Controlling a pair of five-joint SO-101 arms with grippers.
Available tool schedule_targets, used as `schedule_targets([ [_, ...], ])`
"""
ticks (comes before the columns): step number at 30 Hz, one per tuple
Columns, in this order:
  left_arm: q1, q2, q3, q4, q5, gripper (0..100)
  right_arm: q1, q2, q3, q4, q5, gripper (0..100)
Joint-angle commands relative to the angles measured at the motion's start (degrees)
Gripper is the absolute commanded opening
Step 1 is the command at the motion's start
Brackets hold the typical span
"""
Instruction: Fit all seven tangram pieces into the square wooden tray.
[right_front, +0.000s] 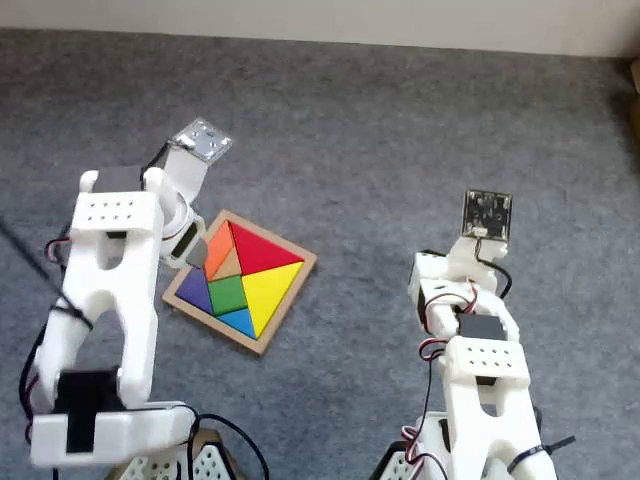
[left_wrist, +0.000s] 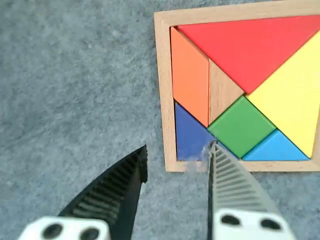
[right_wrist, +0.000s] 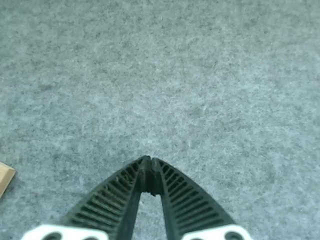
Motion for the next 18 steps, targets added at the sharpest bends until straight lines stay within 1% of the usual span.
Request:
schedule_targets([
  [1, 1.54, -3.74, 0.66, 1.23, 0.53, 20, 0.31, -1.19, -0.57, -1.19, 0.88, 1.3],
  [4, 1.54, -3.74, 5.23, -0.88, 0.53, 20, 0.31, -1.19, -0.57, -1.19, 0.88, 1.3],
  [7, 1.54, -3.74, 11.82, -7.30, 0.53, 20, 0.31, -1.19, -0.57, -1.19, 0.88, 1.3],
  [9, 1.45, -3.74, 17.36, -13.54, 0.44, 20, 0.31, -1.19, -0.57, -1.19, 0.88, 1.3],
  [13, 1.01, -3.74, 28.53, -29.01, 0.44, 20, 0.31, -1.19, -0.57, -1.19, 0.88, 1.3],
  [14, 1.01, -4.26, 29.67, -30.95, 0.62, 20, 0.31, -1.19, -0.57, -1.19, 0.88, 1.3],
  [18, 1.01, -4.09, 27.82, -28.57, 0.70, 20, 0.31, -1.19, -0.57, -1.19, 0.88, 1.3],
])
